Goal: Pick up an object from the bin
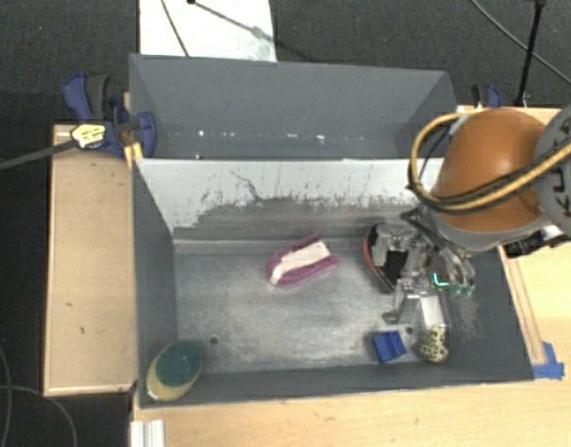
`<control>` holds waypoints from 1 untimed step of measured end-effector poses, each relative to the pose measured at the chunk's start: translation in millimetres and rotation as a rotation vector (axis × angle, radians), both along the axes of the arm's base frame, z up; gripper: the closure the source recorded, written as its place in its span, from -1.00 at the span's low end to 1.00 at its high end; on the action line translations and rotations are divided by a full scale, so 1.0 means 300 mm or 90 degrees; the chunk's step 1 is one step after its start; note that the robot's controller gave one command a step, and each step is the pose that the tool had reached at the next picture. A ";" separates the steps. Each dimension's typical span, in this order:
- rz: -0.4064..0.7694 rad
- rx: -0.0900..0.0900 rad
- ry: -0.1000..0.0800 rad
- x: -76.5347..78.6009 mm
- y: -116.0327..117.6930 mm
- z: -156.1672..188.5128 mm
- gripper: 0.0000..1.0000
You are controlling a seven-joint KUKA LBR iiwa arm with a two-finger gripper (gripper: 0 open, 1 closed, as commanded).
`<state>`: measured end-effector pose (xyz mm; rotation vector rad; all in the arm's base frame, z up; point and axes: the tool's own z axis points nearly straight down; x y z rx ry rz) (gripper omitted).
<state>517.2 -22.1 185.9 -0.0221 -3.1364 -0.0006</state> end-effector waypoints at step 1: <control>0.053 -0.001 0.000 -0.065 -0.238 -0.219 -1.00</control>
Offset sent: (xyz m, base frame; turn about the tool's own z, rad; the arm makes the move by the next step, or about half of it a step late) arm -0.0174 -0.0667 -0.0622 -0.0901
